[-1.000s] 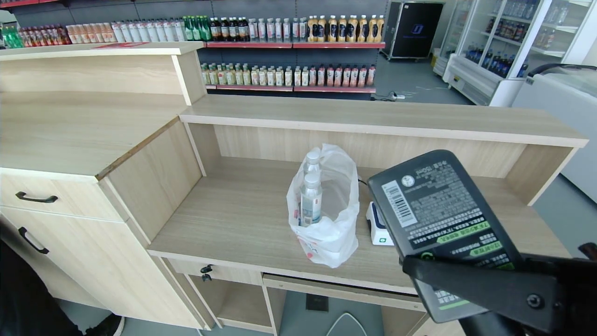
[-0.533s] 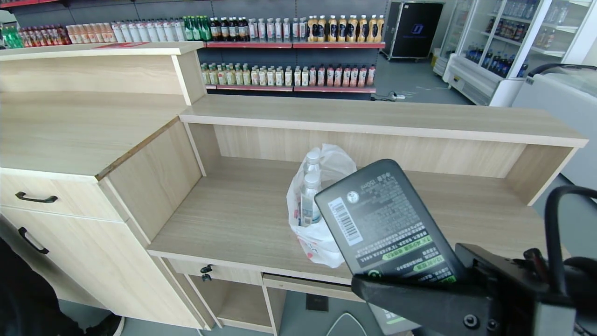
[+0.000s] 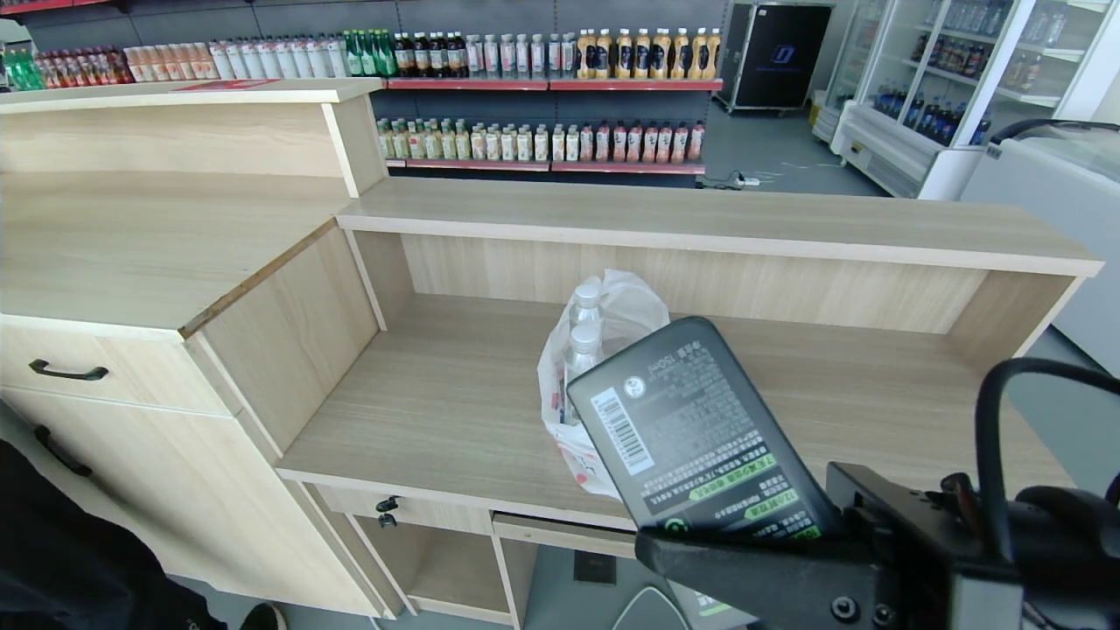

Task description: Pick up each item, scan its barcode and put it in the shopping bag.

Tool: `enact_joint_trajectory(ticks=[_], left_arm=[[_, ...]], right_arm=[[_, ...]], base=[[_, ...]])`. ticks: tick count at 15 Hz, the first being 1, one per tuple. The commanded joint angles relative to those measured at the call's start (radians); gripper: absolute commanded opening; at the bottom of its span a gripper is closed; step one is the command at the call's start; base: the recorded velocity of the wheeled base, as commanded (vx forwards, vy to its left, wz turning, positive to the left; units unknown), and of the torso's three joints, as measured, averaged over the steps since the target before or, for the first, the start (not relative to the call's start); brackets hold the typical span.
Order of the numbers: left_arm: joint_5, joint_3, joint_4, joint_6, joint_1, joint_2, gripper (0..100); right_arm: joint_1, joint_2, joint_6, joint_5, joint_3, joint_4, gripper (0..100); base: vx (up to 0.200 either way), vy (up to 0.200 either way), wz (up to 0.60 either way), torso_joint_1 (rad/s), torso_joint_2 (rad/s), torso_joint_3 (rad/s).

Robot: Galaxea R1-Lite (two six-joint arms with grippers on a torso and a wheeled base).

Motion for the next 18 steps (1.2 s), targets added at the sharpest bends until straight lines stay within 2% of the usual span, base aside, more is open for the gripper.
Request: enact_joint_trajectory(ticks=[1,7,10,11,12,13,15,16,18], left_arm=[[0.000,0.000,0.000,0.000,0.000,0.002,100],[0.000,0.000,0.000,0.000,0.000,0.002,100],[0.000,0.000,0.000,0.000,0.000,0.002,100],[0.000,0.000,0.000,0.000,0.000,0.002,100],[0.000,0.000,0.000,0.000,0.000,0.002,100],[0.000,0.000,0.000,0.000,0.000,0.002,100],[0.000,0.000,0.000,0.000,0.000,0.002,100],[0.000,0.000,0.000,0.000,0.000,0.002,100],[0.000,0.000,0.000,0.000,0.000,0.002,100]], right_arm=[[-0.002,-0.038,-0.001,-0.002,0.000,0.003,0],[-0.029,-0.064,0.002,0.000,0.013,0.008,0],[-0.034,-0.094,0.005,-0.003,0.011,0.059,0],[-0.078,-0.100,0.037,-0.003,0.005,0.065,0],[-0.140,-0.098,0.169,-0.005,-0.012,0.062,0],[-0.226,-0.106,0.375,-0.017,-0.027,0.057,0],[-0.379,-0.160,0.677,-0.092,-0.030,0.071,0],[-0.496,-0.204,0.896,-0.169,-0.032,0.123,0],[-0.594,-0.241,1.186,-0.223,-0.055,0.223,0]], base=[[0.000,0.000,0.00,0.000,0.00,0.000],[0.000,0.000,0.00,0.000,0.00,0.000],[0.000,0.000,0.00,0.000,0.00,0.000],[0.000,0.000,0.00,0.000,0.00,0.000],[0.000,0.000,0.00,0.000,0.00,0.000],[0.000,0.000,0.00,0.000,0.00,0.000],[0.000,0.000,0.00,0.000,0.00,0.000],[0.000,0.000,0.00,0.000,0.00,0.000],[0.000,0.000,0.00,0.000,0.00,0.000]])
